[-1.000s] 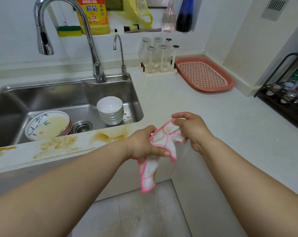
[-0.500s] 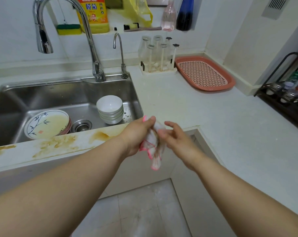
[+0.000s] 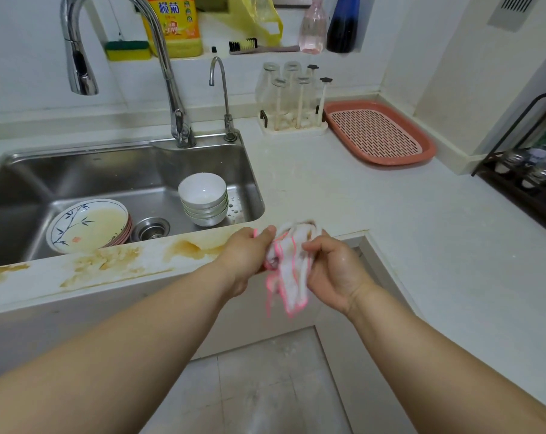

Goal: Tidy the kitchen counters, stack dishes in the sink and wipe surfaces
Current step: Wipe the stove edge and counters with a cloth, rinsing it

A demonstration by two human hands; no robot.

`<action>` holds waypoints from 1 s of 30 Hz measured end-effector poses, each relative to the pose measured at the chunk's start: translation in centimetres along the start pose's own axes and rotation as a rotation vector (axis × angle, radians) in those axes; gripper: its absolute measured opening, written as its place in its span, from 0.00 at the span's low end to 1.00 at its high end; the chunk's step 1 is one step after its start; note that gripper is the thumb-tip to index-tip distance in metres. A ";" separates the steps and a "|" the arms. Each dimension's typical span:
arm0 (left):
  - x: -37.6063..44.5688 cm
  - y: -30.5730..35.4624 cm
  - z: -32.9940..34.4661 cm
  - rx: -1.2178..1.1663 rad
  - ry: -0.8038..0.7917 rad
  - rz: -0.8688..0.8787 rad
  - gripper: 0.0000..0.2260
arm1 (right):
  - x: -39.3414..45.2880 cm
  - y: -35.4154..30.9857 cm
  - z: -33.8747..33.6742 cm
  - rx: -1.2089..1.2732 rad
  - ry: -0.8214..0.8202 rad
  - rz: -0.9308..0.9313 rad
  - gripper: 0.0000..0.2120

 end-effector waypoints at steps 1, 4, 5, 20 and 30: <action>0.0 0.2 0.5 0.076 -0.005 -0.002 0.12 | 0.1 -0.2 0.5 -0.027 -0.004 -0.034 0.21; 0.5 0.7 1.7 0.219 -0.023 0.005 0.12 | 1.0 -0.3 0.1 -0.201 0.168 -0.091 0.22; 0.6 1.0 2.0 0.224 -0.041 0.010 0.11 | 1.3 -0.7 -0.2 -0.220 0.214 -0.113 0.20; 4.9 -1.7 -2.6 1.141 -0.109 0.153 0.14 | 7.9 -1.5 -7.3 -1.698 0.448 -0.064 0.13; 5.3 -3.0 -3.9 1.118 -0.179 0.288 0.19 | 7.5 -0.7 -7.1 -1.840 0.386 -0.073 0.16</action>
Point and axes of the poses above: each hand's wrist, its own x-axis towards the middle knuckle, its own z-axis out of the palm, y = z × x, the point moved 3 cm from there along x, towards the middle knuckle
